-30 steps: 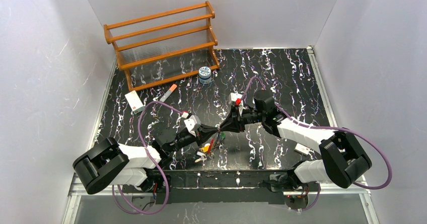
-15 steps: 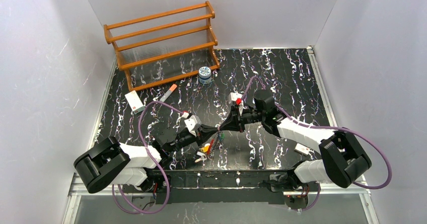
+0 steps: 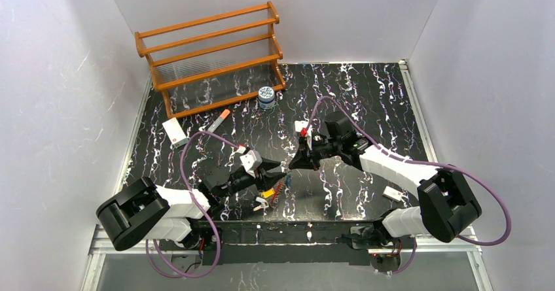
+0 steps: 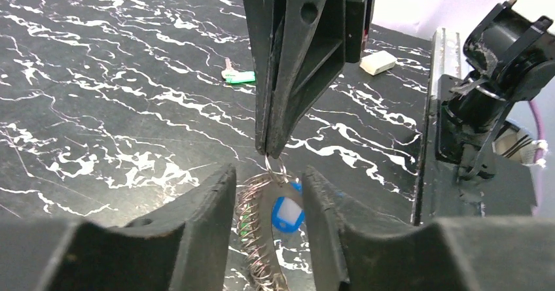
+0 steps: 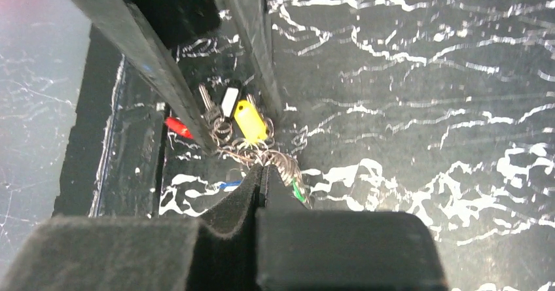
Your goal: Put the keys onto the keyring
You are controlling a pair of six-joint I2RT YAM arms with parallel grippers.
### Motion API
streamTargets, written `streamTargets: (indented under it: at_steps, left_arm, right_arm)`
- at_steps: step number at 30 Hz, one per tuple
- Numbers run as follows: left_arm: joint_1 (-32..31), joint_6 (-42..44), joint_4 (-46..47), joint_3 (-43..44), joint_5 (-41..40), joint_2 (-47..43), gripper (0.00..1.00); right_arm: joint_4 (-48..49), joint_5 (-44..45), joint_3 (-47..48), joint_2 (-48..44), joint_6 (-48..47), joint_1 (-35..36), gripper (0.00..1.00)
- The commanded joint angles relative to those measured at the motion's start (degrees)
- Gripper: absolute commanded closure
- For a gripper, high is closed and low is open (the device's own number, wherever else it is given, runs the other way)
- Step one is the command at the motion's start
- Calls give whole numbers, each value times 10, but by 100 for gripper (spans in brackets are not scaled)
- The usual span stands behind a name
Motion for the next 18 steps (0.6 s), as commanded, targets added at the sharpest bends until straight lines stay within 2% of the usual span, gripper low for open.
streamTargets:
  at_steps: [1, 4, 13, 15, 16, 17, 18]
  left_arm:
    - [-2, 4, 24, 10, -6, 0, 53]
    - [-2, 7, 22, 8, -16, -4, 38]
    - [-2, 1, 4, 7, -39, -13, 18]
    - [-2, -2, -1, 5, -47, -16, 12]
    - [-2, -4, -3, 4, -52, -17, 4]
    - [-3, -7, -5, 2, -57, -19, 2]
    - [-2, -10, -7, 0, -62, -20, 2]
  right_arm:
    - [-120, 47, 35, 10, -65, -2, 99]
    - [-165, 71, 45, 16, -95, -2, 99]
    - [-183, 102, 46, 35, -121, -2, 99]
    - [-176, 112, 45, 38, -111, -2, 99]
    - [-170, 121, 44, 37, -105, -2, 99]
    - [-164, 130, 41, 35, -96, -2, 95]
    - [-155, 138, 37, 29, -88, -2, 86]
